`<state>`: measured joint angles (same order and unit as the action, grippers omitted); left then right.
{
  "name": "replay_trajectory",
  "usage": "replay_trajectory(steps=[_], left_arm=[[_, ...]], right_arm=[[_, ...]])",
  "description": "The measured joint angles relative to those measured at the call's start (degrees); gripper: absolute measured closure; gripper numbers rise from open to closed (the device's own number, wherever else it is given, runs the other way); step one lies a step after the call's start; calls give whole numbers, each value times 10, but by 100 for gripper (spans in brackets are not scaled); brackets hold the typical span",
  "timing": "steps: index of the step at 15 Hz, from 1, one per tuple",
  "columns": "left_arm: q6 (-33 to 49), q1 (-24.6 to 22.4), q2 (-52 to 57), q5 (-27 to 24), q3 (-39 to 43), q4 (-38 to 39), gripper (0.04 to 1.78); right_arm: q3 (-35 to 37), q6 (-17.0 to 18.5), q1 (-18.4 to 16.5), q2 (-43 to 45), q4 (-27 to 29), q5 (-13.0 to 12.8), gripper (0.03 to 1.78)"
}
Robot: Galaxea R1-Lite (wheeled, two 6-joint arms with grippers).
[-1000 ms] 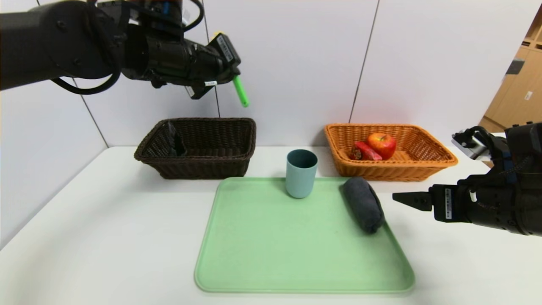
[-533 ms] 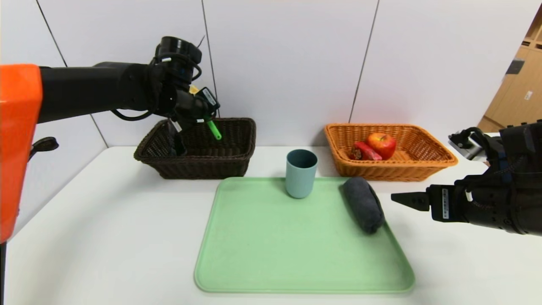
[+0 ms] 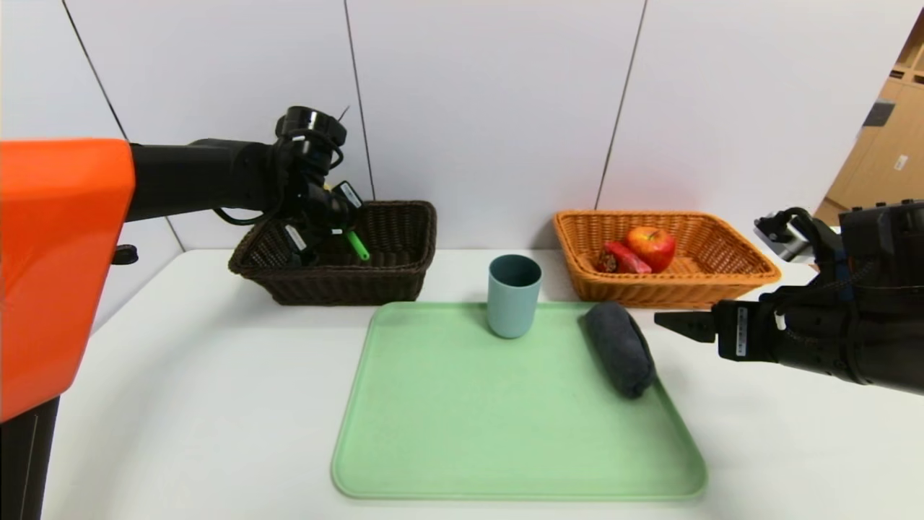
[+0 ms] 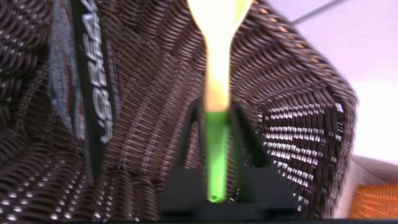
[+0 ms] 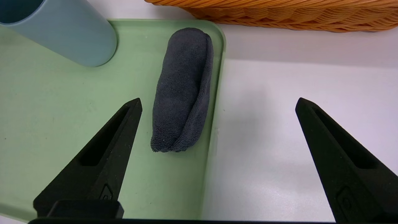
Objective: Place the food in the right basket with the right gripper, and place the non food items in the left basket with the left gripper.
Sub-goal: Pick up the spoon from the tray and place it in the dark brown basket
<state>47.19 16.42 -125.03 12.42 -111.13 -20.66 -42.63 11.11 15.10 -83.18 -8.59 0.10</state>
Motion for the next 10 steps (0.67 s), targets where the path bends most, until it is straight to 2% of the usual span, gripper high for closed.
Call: replay_trajectory(steps=[2,4,7,10], left_arm=[[0,0,-2,0,-1,0,107],[-2,0,2,0,-2,0,86],[-4,0,7,0,-3,-1,62],[-7,0,16,1,-3,0,45]], right_arm=[[0,0,0,-2,0,0,11],[-7,0,0,-3,3,0,11],[-26,2,14,-8,10,-3,11],[-58,2,41,-25,12,-32,10]])
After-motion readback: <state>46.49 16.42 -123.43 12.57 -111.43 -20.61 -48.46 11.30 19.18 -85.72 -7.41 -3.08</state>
